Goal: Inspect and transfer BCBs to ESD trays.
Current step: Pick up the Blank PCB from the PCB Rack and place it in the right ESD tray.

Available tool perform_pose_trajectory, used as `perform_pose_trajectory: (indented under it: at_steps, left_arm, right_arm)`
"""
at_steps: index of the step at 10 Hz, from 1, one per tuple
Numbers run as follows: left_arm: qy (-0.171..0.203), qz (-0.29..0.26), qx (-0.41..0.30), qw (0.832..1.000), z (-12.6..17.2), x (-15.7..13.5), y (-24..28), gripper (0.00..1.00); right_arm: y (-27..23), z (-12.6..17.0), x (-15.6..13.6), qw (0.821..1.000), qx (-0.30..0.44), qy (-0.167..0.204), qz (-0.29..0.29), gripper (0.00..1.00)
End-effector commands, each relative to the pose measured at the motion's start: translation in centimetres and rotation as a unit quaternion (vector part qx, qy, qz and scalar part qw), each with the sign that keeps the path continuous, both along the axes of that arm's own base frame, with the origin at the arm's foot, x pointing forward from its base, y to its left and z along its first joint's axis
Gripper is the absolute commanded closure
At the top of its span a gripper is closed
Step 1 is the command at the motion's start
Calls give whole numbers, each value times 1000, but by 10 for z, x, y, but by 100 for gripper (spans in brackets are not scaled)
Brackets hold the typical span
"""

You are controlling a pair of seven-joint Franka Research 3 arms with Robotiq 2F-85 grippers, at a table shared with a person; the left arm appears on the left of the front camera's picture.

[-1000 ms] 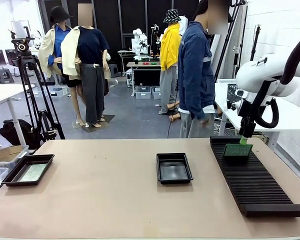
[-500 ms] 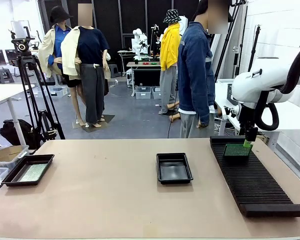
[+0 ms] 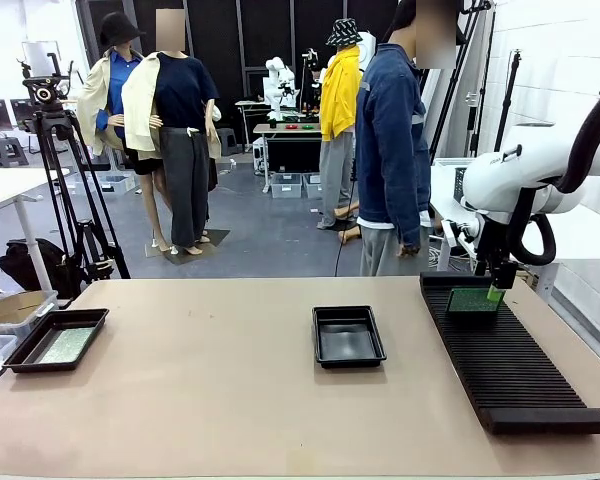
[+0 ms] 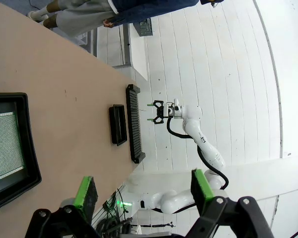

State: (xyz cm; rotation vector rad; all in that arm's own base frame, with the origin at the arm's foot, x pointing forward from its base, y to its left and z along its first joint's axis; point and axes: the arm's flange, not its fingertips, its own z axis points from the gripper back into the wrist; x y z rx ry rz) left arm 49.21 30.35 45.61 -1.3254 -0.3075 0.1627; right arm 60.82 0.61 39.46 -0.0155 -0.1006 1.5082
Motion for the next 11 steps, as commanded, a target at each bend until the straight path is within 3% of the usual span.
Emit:
perform_pose_trajectory:
  at_steps: [1, 11]
  left_arm:
    - [2, 5, 8, 1000, 1, -2, -3, 0]
    - [2, 5, 8, 1000, 1, -2, -3, 0]
  right_arm:
    - [0, -4, 6, 1000, 22, 2, 12, 0]
    - [3, -20, 35, 1000, 24, 12, 6, 0]
